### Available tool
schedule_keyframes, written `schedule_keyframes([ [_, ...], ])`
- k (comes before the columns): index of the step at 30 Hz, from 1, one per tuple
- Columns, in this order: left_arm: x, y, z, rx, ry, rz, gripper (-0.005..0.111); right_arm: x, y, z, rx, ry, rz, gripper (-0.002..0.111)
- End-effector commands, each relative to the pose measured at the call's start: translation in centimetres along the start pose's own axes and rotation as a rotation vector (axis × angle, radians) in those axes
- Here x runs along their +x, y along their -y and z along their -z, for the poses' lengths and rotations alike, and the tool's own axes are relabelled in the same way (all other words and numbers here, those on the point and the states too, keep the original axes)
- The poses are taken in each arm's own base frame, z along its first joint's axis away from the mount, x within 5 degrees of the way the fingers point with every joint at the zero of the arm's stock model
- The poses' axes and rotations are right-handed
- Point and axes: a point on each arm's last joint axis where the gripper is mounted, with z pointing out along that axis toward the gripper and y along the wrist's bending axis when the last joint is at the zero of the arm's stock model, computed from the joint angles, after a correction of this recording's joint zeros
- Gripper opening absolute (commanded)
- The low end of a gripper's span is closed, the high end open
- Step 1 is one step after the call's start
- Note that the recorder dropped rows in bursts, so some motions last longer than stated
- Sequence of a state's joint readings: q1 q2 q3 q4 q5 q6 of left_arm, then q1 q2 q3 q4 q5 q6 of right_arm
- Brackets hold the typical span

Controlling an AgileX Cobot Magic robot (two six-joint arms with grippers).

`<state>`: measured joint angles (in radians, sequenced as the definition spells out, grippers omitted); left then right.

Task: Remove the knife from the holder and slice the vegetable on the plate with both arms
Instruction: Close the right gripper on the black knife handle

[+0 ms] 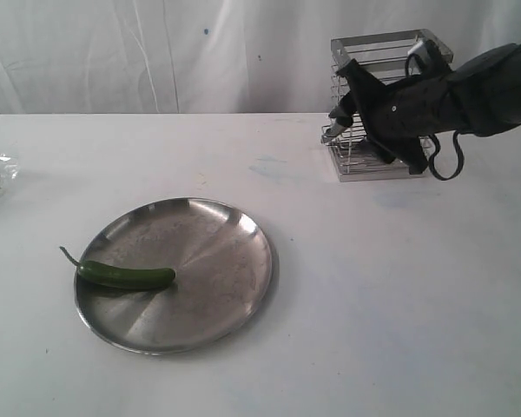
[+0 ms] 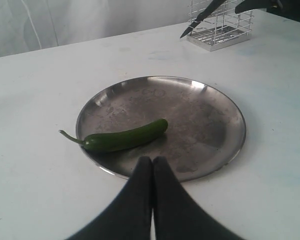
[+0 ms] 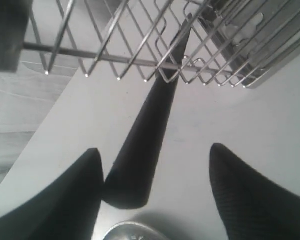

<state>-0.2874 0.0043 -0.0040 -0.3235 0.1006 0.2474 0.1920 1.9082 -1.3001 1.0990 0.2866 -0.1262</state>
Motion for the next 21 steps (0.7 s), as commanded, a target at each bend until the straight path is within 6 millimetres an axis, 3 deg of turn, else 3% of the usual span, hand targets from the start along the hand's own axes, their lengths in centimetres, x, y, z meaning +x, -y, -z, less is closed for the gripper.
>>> schedule_keyframes([
  [1, 0.1, 0.0, 0.0, 0.005, 0.004, 0.008, 0.0, -0.9, -0.3, 0.1, -0.005, 0.058, 0.018, 0.052],
  [6, 0.1, 0.0, 0.0, 0.005, 0.004, 0.008, 0.0, -1.2, -1.2, 0.3, -0.035, 0.057, 0.027, 0.039],
  [9, 0.1, 0.0, 0.0, 0.005, 0.004, 0.008, 0.0, -1.0, -1.7, 0.4, -0.052, 0.015, 0.034, 0.04],
  [13, 0.1, 0.0, 0.0, 0.005, 0.004, 0.008, 0.0, -0.8, -1.6, 0.3, -0.053, -0.006, 0.038, 0.051],
  [21, 0.1, 0.0, 0.0, 0.005, 0.004, 0.008, 0.0, -0.6, -1.2, -0.3, -0.039, -0.011, 0.028, 0.052],
])
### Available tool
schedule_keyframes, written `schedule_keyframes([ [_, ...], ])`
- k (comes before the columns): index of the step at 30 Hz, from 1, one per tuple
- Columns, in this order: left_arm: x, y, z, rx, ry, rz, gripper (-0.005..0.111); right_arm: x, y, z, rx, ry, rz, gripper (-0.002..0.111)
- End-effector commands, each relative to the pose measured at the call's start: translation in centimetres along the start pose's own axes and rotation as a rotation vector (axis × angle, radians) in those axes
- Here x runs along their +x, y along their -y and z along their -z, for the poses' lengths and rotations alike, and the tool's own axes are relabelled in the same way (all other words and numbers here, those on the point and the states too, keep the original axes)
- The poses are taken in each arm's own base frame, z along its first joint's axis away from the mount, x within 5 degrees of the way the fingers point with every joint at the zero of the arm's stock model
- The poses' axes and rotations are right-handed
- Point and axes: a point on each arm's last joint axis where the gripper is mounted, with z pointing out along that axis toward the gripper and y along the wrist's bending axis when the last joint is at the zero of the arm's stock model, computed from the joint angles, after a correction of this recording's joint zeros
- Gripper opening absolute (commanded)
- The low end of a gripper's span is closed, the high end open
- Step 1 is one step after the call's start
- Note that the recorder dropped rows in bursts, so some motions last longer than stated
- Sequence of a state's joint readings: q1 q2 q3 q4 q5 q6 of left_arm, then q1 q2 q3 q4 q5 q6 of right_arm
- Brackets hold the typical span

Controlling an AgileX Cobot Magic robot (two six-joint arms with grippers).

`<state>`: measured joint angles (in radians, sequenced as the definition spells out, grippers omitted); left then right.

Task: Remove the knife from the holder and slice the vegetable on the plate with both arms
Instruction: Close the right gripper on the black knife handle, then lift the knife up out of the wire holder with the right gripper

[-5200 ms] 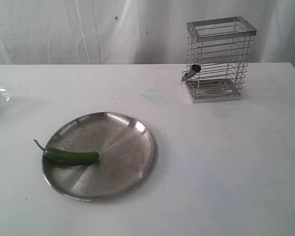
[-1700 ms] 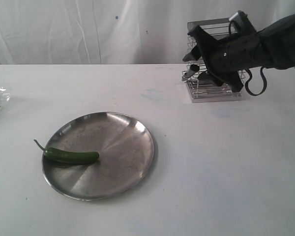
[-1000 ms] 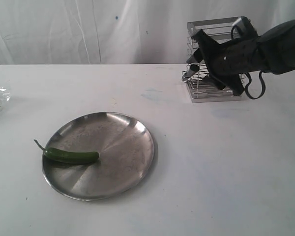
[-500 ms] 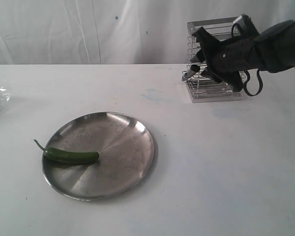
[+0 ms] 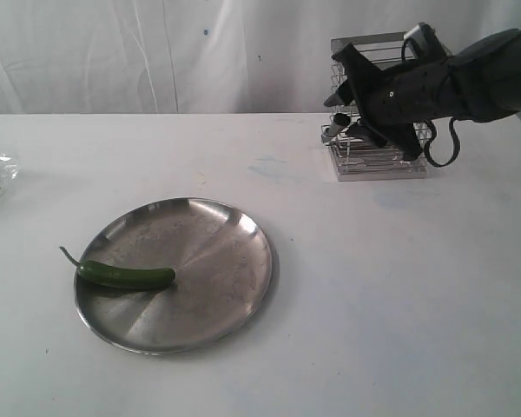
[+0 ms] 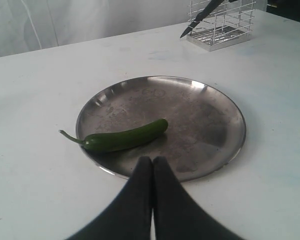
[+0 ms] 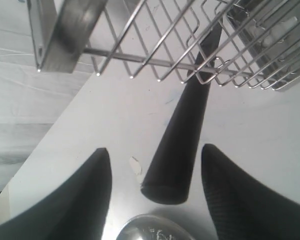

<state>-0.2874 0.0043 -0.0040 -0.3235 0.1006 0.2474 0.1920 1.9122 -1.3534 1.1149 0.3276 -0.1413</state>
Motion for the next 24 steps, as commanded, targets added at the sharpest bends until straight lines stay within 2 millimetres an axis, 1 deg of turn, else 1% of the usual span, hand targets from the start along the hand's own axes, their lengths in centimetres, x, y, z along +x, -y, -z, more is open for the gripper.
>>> schedule_keyframes([
  [1, 0.1, 0.0, 0.0, 0.005, 0.004, 0.008, 0.0, -0.1, 0.4, -0.5, 0.012, 0.004, 0.011, 0.052],
  [4, 0.1, 0.0, 0.0, 0.005, 0.004, 0.008, 0.0, -0.1, 0.7, -1.0, 0.017, 0.003, -0.003, 0.052],
  [7, 0.1, 0.0, 0.0, 0.005, 0.004, 0.008, 0.0, -0.6, 0.5, -1.0, 0.015, 0.043, 0.009, 0.05],
  [8, 0.1, 0.0, 0.0, 0.005, 0.004, 0.008, 0.0, -0.7, 0.5, -1.0, 0.017, 0.055, 0.014, 0.049],
  [11, 0.1, 0.0, 0.0, 0.005, 0.004, 0.008, 0.0, -0.7, 0.5, -1.0, 0.016, 0.06, 0.012, 0.032],
  [12, 0.1, 0.0, 0.0, 0.005, 0.004, 0.008, 0.0, -0.7, 0.5, -1.0, 0.014, 0.05, 0.017, 0.03],
  [17, 0.1, 0.0, 0.0, 0.005, 0.004, 0.008, 0.0, 0.2, 0.4, -1.0, -0.001, -0.046, 0.075, 0.03],
  [19, 0.1, 0.0, 0.0, 0.005, 0.004, 0.008, 0.0, 0.5, 0.3, -1.0, -0.008, -0.078, 0.075, 0.033],
  [20, 0.1, 0.0, 0.0, 0.005, 0.004, 0.008, 0.0, 0.7, 0.3, -0.9, -0.011, -0.095, 0.075, 0.041],
  [23, 0.1, 0.0, 0.0, 0.005, 0.004, 0.008, 0.0, 0.7, 0.3, -0.9, -0.013, -0.103, 0.075, 0.054],
  [24, 0.1, 0.0, 0.0, 0.005, 0.004, 0.008, 0.0, 0.8, 0.3, -0.9, -0.012, -0.109, 0.074, 0.055],
])
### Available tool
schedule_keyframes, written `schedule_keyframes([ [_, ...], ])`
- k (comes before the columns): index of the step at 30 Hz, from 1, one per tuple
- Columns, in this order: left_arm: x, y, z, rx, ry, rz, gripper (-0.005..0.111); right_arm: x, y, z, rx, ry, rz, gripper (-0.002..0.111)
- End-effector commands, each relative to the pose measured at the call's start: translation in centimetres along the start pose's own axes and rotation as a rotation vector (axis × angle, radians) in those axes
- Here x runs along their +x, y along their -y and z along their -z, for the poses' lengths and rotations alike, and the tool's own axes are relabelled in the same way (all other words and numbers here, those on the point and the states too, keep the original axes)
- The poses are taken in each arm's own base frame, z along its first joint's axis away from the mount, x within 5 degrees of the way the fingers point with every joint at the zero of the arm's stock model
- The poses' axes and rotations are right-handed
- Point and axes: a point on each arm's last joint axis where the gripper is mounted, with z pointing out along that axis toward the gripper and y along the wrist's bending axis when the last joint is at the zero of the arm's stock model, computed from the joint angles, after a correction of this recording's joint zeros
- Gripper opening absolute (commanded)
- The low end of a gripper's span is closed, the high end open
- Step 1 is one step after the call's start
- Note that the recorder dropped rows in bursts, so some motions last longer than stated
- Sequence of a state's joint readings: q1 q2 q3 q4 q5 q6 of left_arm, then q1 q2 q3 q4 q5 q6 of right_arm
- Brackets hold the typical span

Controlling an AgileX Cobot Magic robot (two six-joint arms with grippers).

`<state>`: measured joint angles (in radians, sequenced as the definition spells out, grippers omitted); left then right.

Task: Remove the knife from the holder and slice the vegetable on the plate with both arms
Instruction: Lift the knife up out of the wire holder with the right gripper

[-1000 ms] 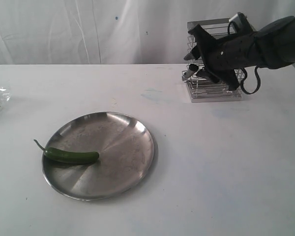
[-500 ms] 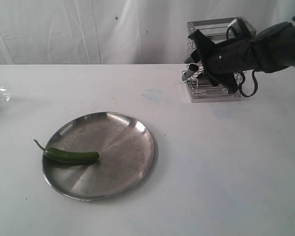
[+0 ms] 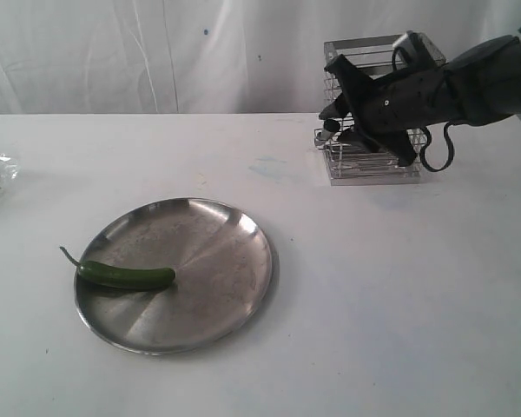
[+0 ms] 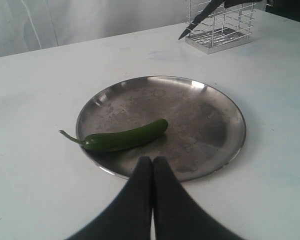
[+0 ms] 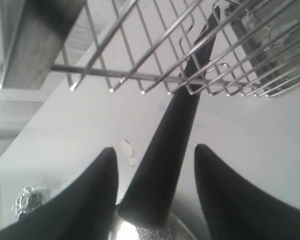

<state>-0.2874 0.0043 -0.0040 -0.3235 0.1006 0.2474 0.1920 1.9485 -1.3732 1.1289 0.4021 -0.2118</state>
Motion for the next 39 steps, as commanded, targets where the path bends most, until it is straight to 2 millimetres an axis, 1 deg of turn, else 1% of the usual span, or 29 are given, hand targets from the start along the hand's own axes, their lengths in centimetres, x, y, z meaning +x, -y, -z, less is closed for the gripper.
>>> schedule_keyframes([
  [1, 0.1, 0.0, 0.0, 0.005, 0.004, 0.008, 0.0, 0.2, -0.1, 0.1, -0.008, -0.032, 0.022, 0.056],
  [4, 0.1, 0.0, 0.0, 0.005, 0.004, 0.008, 0.0, 0.3, -0.2, 0.0, -0.008, -0.028, 0.013, 0.056],
  [8, 0.1, 0.0, 0.0, 0.005, 0.004, 0.008, 0.0, 0.0, -0.2, -0.1, 0.001, 0.025, 0.013, 0.055],
  [14, 0.1, 0.0, 0.0, 0.005, 0.004, 0.008, 0.0, 0.4, -0.5, -0.2, -0.004, 0.01, 0.019, 0.046],
  [18, 0.1, 0.0, 0.0, 0.005, 0.004, 0.008, 0.0, 0.6, -0.7, -0.3, -0.005, 0.013, 0.023, 0.045],
  [20, 0.1, 0.0, 0.0, 0.005, 0.004, 0.008, 0.0, 0.7, -0.7, -0.3, -0.005, 0.012, 0.024, 0.041],
  [23, 0.1, 0.0, 0.0, 0.005, 0.004, 0.008, 0.0, 0.6, -0.8, -0.2, -0.007, 0.014, 0.053, 0.031],
  [26, 0.1, 0.0, 0.0, 0.005, 0.004, 0.008, 0.0, 0.4, -1.3, 0.3, -0.017, 0.029, 0.105, 0.021],
  [31, 0.1, 0.0, 0.0, 0.006, 0.002, 0.008, 0.0, 0.2, -1.9, 1.0, -0.029, 0.049, 0.14, 0.013],
  [34, 0.1, 0.0, 0.0, 0.006, 0.002, 0.008, 0.0, 0.0, -2.5, 1.7, -0.042, 0.065, 0.183, 0.011],
  [39, 0.1, 0.0, 0.0, 0.006, 0.002, 0.008, 0.0, -0.2, -3.5, 2.9, -0.066, 0.083, 0.231, 0.011],
])
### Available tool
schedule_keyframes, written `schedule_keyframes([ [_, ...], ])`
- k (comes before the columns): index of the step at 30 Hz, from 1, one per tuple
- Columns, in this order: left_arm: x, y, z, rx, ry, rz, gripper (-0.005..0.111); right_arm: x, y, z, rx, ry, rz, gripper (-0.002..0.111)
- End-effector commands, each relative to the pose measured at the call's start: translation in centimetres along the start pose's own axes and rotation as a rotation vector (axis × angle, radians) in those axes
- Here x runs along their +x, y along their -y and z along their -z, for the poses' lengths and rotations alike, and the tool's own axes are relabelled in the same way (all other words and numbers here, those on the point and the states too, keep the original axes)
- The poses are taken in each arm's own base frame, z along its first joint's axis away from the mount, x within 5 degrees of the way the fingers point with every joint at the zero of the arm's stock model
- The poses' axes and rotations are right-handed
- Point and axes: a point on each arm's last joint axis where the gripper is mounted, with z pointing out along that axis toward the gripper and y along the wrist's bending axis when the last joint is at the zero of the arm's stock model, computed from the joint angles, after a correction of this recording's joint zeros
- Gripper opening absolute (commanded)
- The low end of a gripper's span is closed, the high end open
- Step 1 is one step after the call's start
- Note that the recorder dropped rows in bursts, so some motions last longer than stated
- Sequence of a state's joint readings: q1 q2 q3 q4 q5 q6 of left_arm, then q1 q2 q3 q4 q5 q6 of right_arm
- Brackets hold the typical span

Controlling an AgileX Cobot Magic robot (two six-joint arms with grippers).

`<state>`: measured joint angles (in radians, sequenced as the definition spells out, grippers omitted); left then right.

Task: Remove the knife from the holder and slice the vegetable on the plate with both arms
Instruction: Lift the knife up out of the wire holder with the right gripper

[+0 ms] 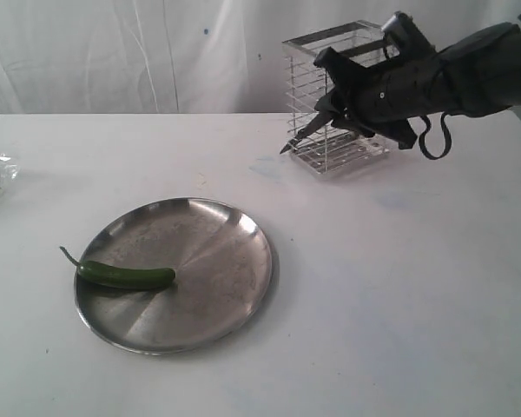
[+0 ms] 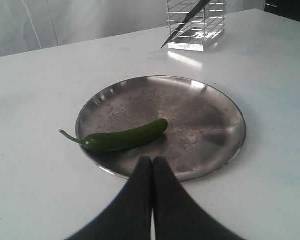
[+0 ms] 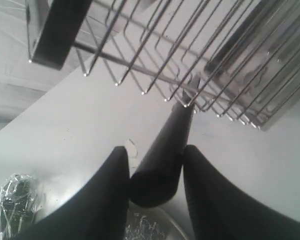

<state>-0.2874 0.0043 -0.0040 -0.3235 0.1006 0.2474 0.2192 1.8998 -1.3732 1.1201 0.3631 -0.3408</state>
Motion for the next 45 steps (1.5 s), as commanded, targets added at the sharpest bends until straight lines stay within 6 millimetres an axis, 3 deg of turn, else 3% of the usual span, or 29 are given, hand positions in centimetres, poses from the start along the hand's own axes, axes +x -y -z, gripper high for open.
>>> schedule_keyframes([
  [1, 0.1, 0.0, 0.0, 0.006, 0.002, 0.008, 0.0, -0.7, -1.6, 1.8, -0.04, 0.037, 0.074, 0.011],
  [15, 0.1, 0.0, 0.0, 0.006, 0.002, 0.008, 0.0, -0.8, -2.3, 3.0, -0.039, 0.021, 0.261, 0.011],
  [26, 0.1, 0.0, 0.0, 0.006, 0.002, 0.008, 0.0, -1.4, -2.2, 3.0, -0.016, 0.087, 0.188, 0.011],
  [36, 0.1, 0.0, 0.0, 0.006, 0.002, 0.008, 0.0, -2.9, -0.5, 3.8, 0.006, 0.104, 0.122, 0.011],
  [45, 0.1, 0.0, 0.0, 0.005, 0.004, 0.008, 0.0, -4.0, -1.9, 5.5, -0.017, 0.144, 0.265, 0.011],
])
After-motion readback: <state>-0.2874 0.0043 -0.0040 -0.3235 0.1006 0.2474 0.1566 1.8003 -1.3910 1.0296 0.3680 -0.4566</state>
